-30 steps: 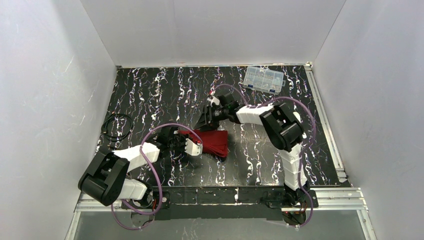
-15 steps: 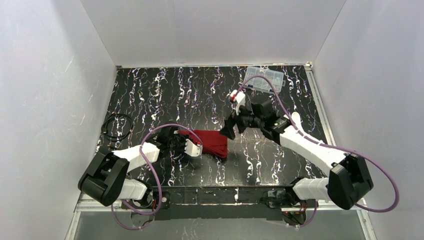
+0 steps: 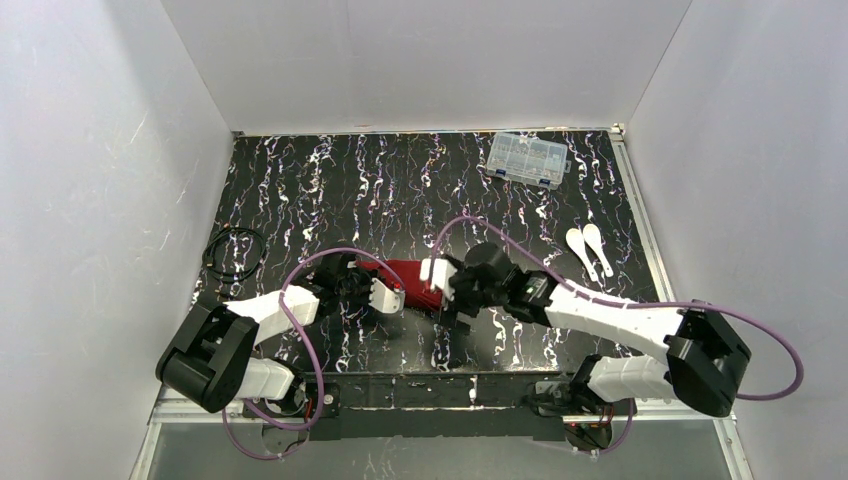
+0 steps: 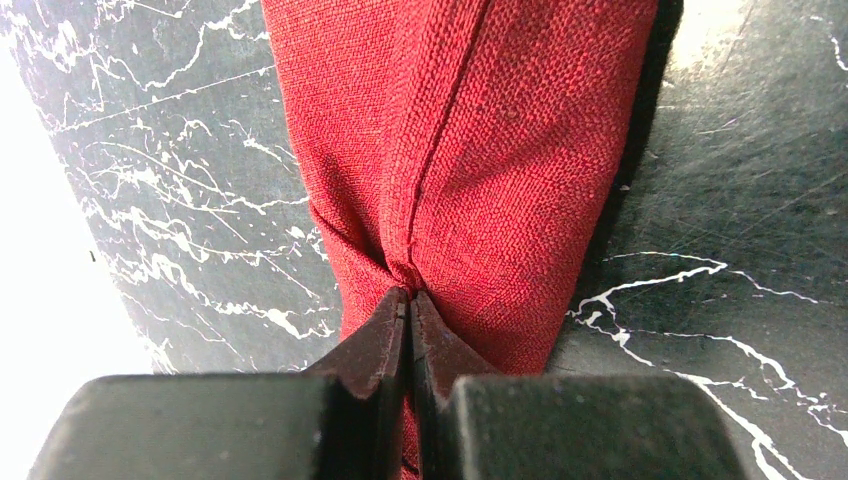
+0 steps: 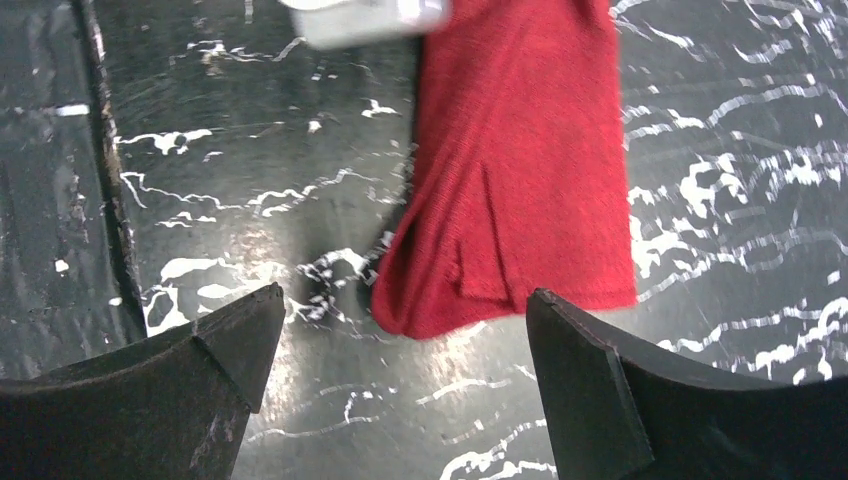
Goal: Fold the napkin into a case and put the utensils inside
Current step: Fold the 2/3-rectangle-folded napkin at the center of the board.
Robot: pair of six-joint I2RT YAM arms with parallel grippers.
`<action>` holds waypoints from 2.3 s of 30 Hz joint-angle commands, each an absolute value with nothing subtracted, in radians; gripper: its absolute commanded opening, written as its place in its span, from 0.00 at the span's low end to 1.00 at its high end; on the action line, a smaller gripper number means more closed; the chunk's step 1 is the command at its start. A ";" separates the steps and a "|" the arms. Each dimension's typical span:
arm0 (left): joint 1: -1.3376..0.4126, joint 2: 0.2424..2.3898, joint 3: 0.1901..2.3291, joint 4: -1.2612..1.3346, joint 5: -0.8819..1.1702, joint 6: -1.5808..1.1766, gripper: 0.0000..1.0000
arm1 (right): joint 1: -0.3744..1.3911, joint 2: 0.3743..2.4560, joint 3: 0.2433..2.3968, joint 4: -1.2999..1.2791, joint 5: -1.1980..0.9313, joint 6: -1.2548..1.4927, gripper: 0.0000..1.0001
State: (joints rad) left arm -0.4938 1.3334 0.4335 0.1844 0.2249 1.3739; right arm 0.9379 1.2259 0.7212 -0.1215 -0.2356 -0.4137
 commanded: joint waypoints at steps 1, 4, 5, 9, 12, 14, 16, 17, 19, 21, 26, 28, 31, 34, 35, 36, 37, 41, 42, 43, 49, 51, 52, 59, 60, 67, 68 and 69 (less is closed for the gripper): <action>-0.502 1.345 0.394 0.060 0.294 1.341 0.00 | 1.046 1.279 0.683 -0.036 -0.118 -0.510 0.99; -0.502 1.347 0.394 0.060 0.294 1.342 0.00 | 1.083 1.335 0.672 0.008 -0.047 -0.539 0.99; -0.502 1.347 0.394 0.061 0.295 1.342 0.00 | 1.084 1.348 0.662 0.040 -0.031 -0.543 0.99; -0.502 1.346 0.393 0.067 0.288 1.348 0.00 | 1.085 1.395 0.653 0.122 0.019 -0.565 0.96; -0.503 1.347 0.390 0.074 0.289 1.354 0.00 | 1.082 1.443 0.653 0.192 0.050 -0.567 0.87; -0.502 1.344 0.388 0.082 0.290 1.353 0.00 | 1.079 1.474 0.663 0.223 0.047 -0.557 0.74; -0.502 1.344 0.388 0.097 0.285 1.350 0.00 | 1.073 1.493 0.678 0.228 0.030 -0.544 0.56; -0.502 1.343 0.387 0.108 0.282 1.348 0.00 | 1.069 1.493 0.683 0.226 0.022 -0.537 0.47; -0.502 1.343 0.385 0.129 0.277 1.346 0.00 | 1.054 1.480 0.694 0.212 0.008 -0.514 0.33; -0.502 1.341 0.385 0.133 0.278 1.349 0.00 | 1.028 1.454 0.704 0.186 -0.049 -0.476 0.25; -0.502 1.340 0.370 0.143 0.285 1.372 0.00 | 0.945 1.444 0.789 0.054 -0.206 -0.408 0.14; -0.503 1.336 0.364 0.151 0.280 1.375 0.00 | 0.904 1.476 0.839 0.005 -0.293 -0.386 0.14; -0.502 1.332 0.356 0.157 0.277 1.387 0.00 | 0.854 1.538 0.913 -0.088 -0.353 -0.348 0.10; -0.502 1.328 0.345 0.164 0.276 1.397 0.00 | 0.798 1.590 0.973 -0.124 -0.439 -0.302 0.09; -0.502 1.327 0.343 0.166 0.275 1.401 0.00 | 0.781 1.619 0.993 -0.136 -0.462 -0.282 0.09; -0.503 1.327 0.340 0.168 0.276 1.404 0.00 | 0.764 1.644 1.018 -0.154 -0.477 -0.264 0.09; -0.502 1.327 0.338 0.172 0.278 1.407 0.00 | 0.749 1.672 1.046 -0.182 -0.500 -0.250 0.09; -0.502 1.328 0.337 0.174 0.283 1.418 0.00 | 0.720 1.773 1.146 -0.280 -0.523 -0.239 0.09; -0.502 1.328 0.337 0.173 0.285 1.421 0.00 | 0.716 1.790 1.164 -0.298 -0.531 -0.244 0.08; -0.502 1.328 0.337 0.173 0.286 1.425 0.00 | 0.714 1.805 1.182 -0.313 -0.551 -0.251 0.08; -0.502 1.329 0.330 0.173 0.291 1.443 0.00 | 0.657 1.910 1.282 -0.453 -0.678 -0.284 0.08; -0.502 1.330 0.328 0.173 0.295 1.447 0.00 | 0.633 1.942 1.305 -0.493 -0.706 -0.291 0.09; -0.502 1.331 0.328 0.173 0.298 1.450 0.00 | 0.627 1.955 1.324 -0.510 -0.687 -0.292 0.09; -0.502 1.333 0.334 0.173 0.302 1.459 0.00 | 0.579 1.964 1.325 -0.478 -0.694 -0.239 0.17; -0.502 1.333 0.336 0.173 0.301 1.457 0.00 | 0.571 1.971 1.320 -0.472 -0.683 -0.225 0.17; -0.502 1.317 0.413 0.171 0.258 1.311 0.00 | 0.568 2.075 1.326 -0.510 -0.632 -0.155 0.14; -0.502 1.315 0.433 0.159 0.249 1.283 0.00 | 0.568 2.073 1.319 -0.501 -0.635 -0.148 0.14; -0.502 1.313 0.455 0.131 0.243 1.259 0.00 | 0.569 2.070 1.316 -0.490 -0.634 -0.139 0.15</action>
State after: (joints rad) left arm -0.4942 1.3205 0.3962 0.2577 0.2420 1.3865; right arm 0.5732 2.0377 1.3212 -0.4725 -0.6998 -0.1726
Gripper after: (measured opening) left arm 0.010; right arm 0.142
